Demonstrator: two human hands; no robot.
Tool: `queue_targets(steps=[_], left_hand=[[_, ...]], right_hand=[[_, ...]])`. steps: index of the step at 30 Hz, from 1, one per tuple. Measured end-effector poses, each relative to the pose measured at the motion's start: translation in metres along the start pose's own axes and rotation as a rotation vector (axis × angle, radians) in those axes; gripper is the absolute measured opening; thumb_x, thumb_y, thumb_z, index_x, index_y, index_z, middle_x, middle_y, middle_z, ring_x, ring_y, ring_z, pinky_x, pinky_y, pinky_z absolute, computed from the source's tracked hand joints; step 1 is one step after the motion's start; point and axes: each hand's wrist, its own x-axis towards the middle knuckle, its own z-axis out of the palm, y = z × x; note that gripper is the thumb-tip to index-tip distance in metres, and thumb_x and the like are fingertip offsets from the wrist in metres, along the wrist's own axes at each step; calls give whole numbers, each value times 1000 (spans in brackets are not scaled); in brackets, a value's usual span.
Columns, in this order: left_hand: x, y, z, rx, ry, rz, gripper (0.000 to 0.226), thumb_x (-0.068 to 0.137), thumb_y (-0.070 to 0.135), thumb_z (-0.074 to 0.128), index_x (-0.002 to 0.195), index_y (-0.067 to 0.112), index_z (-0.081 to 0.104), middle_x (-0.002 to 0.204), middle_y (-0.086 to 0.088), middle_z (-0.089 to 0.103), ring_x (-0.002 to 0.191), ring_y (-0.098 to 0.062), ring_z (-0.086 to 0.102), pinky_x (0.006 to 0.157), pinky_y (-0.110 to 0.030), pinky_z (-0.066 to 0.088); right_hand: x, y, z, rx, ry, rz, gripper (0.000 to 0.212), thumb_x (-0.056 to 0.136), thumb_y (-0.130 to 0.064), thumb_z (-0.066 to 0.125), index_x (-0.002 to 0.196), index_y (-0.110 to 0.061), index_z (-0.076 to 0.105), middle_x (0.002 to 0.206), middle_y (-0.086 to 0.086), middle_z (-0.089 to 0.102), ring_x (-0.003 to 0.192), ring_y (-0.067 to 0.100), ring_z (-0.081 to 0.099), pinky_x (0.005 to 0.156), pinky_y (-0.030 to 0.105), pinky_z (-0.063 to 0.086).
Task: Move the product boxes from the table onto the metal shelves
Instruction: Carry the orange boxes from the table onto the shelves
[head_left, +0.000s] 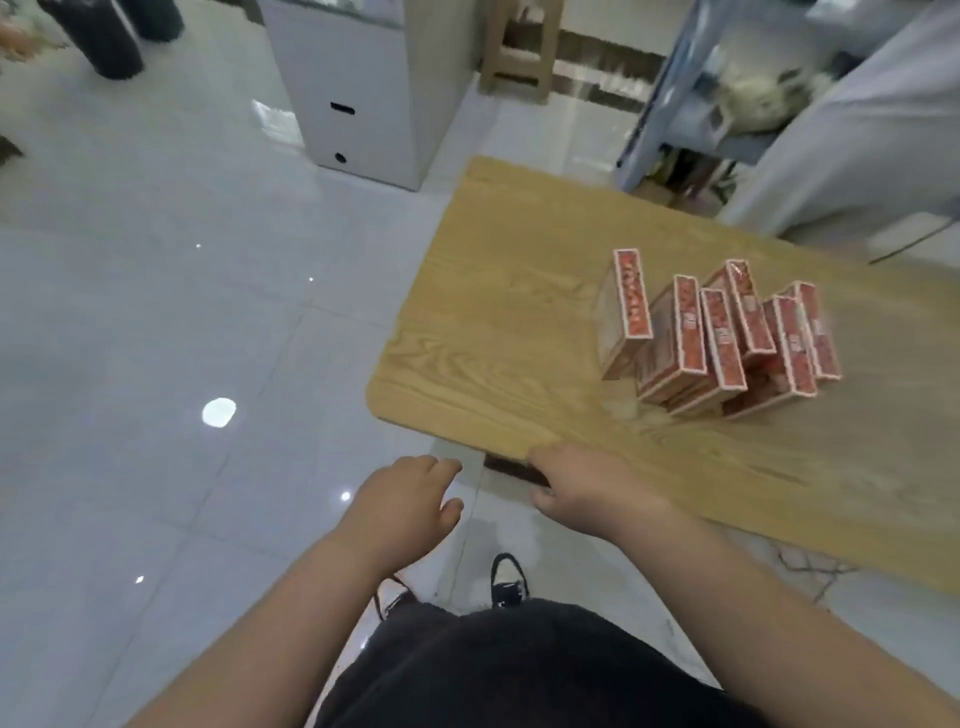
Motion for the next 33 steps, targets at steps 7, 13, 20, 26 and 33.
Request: queue_targets(steps=[7, 13, 20, 26, 33], left_hand=[[74, 26, -21, 66, -32, 216, 49, 99, 41, 47, 145, 23, 43, 131, 0, 59, 118, -24, 55, 88, -38, 49], [127, 70, -38, 98, -39, 283, 52, 98, 42, 49, 146, 26, 39, 132, 2, 58, 119, -20, 55, 86, -35, 50], [204, 130, -57, -20, 21, 159, 76, 96, 43, 54, 156, 40, 8, 156, -6, 31, 121, -30, 56, 87, -37, 49], [259, 184, -48, -94, 38, 4, 61, 90, 42, 63, 146, 34, 40, 160, -16, 13, 112, -30, 60, 92, -31, 48], [264, 186, -38, -189, 197, -174, 21, 93, 28, 58, 113, 21, 57, 128, -8, 45, 75, -33, 58, 61, -33, 40]], right_hand=[[-32, 50, -1, 267, 130, 356, 43, 99, -38, 46, 140, -25, 52, 124, -1, 65, 109, 23, 61, 86, 41, 54], [-48, 107, 0, 388, 452, 439, 35, 95, -31, 53, 129, -25, 63, 122, -6, 65, 113, 21, 61, 83, 36, 52], [-11, 220, -49, 360, 682, 177, 39, 90, -17, 60, 128, -10, 65, 122, 8, 64, 119, 27, 56, 105, 40, 46], [55, 285, -105, 194, 482, 4, 52, 88, -3, 55, 137, -20, 60, 138, 13, 54, 131, 35, 47, 107, 45, 43], [89, 295, -157, -74, 111, -255, 70, 82, -4, 57, 138, -45, 53, 159, 3, 31, 146, 25, 29, 111, 44, 40]])
